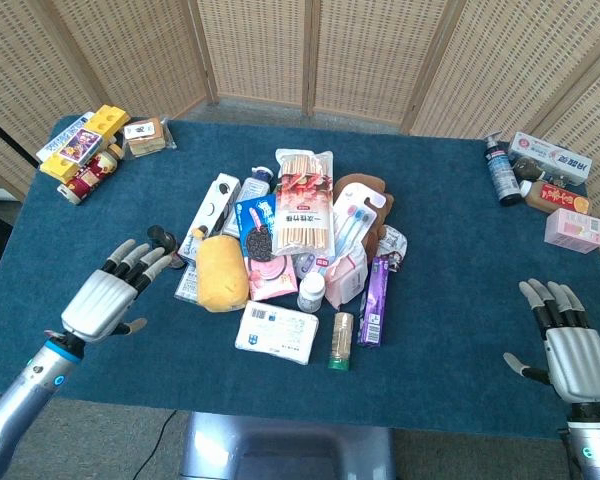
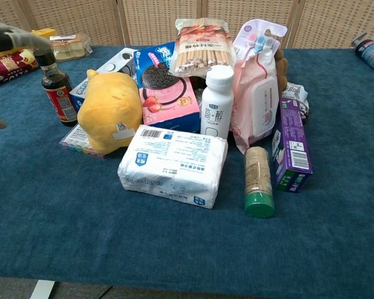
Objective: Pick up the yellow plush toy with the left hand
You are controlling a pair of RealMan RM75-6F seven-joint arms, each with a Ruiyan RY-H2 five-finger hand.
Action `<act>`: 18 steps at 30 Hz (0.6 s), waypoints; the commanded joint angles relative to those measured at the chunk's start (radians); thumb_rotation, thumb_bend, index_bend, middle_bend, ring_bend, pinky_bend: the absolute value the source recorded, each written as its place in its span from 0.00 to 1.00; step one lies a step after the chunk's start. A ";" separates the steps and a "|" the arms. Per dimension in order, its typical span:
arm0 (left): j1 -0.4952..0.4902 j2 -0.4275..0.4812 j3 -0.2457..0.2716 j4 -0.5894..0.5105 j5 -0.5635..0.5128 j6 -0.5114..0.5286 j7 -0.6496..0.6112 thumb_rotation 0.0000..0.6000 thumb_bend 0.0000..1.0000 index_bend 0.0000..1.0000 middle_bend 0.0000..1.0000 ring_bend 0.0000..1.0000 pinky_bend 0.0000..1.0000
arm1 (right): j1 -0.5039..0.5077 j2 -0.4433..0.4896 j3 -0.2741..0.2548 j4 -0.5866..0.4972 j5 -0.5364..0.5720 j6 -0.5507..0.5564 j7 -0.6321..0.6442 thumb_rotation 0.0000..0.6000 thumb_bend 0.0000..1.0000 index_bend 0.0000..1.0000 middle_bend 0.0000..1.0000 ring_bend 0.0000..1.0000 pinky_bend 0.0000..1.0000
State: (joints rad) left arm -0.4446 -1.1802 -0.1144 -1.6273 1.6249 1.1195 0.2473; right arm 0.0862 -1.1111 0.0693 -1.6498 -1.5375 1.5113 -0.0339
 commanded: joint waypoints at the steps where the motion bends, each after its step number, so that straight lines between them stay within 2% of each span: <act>1: -0.071 -0.053 -0.036 0.027 -0.056 -0.075 0.087 1.00 0.00 0.00 0.00 0.00 0.00 | 0.000 0.007 0.003 -0.006 0.006 -0.002 0.011 1.00 0.00 0.00 0.00 0.00 0.00; 11: -0.180 -0.172 -0.054 0.052 -0.129 -0.164 0.249 1.00 0.00 0.00 0.00 0.00 0.00 | -0.004 0.032 0.014 -0.017 0.020 0.003 0.052 1.00 0.00 0.00 0.00 0.00 0.00; 18: -0.211 -0.229 -0.048 0.083 -0.165 -0.163 0.318 1.00 0.00 0.00 0.00 0.00 0.00 | -0.008 0.048 0.022 -0.025 0.032 0.006 0.087 1.00 0.00 0.00 0.00 0.00 0.00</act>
State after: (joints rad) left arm -0.6489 -1.4006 -0.1644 -1.5526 1.4640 0.9523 0.5582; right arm 0.0790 -1.0648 0.0902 -1.6739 -1.5075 1.5170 0.0513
